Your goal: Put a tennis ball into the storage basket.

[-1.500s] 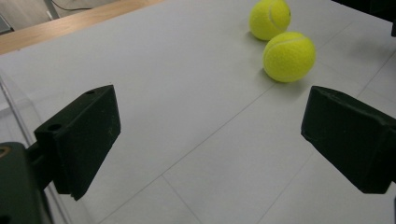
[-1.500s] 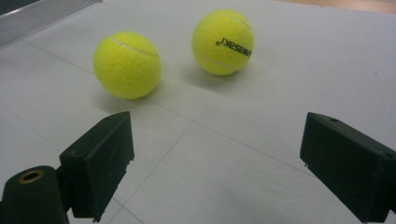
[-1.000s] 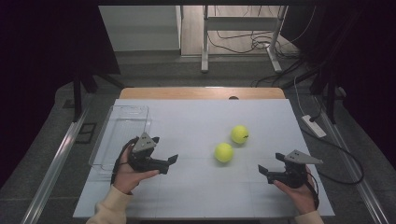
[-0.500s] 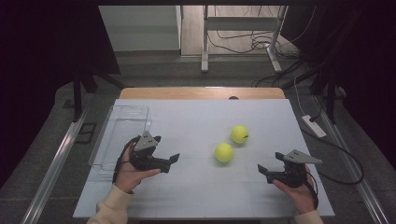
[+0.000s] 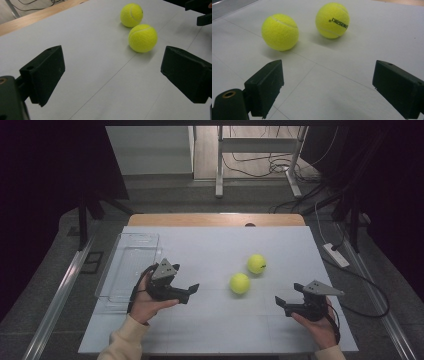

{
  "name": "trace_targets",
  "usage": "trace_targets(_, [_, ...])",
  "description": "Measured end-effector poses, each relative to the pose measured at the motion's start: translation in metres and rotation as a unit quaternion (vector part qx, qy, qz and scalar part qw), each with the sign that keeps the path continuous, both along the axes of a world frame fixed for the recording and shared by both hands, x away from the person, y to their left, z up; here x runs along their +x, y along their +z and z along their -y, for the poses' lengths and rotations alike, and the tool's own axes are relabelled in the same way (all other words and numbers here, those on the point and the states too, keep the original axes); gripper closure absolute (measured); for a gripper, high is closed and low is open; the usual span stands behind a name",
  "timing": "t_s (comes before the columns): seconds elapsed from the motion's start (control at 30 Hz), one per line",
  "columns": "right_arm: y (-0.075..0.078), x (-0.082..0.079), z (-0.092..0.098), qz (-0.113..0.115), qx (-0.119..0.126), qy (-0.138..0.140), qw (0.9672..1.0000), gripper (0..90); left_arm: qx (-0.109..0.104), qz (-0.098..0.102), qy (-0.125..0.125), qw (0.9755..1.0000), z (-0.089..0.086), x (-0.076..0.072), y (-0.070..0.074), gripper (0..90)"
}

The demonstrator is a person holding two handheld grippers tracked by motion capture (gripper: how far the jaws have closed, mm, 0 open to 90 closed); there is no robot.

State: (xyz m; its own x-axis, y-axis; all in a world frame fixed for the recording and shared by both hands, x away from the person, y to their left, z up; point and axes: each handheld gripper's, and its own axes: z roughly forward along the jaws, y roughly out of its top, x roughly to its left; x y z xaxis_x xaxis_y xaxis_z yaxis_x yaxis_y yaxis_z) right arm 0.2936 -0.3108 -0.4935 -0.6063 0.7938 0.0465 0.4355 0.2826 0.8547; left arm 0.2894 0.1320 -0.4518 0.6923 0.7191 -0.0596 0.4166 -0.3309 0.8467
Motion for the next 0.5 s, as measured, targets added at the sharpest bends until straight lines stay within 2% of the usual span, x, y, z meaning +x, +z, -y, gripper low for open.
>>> trace_targets(0.17, [0.000, 0.000, 0.000, -0.001, 0.000, 0.000, 1.0000, 10.2, -0.004, 0.001, -0.004, 1.0000, 0.003, 0.002, 0.002, 6.5])
trace_targets(0.5, [-0.001, 0.000, -0.001, -0.001, 0.000, 0.000, 1.0000, 10.3, 0.004, -0.003, -0.017, 0.9998, 0.016, 0.006, 0.000, 6.4])
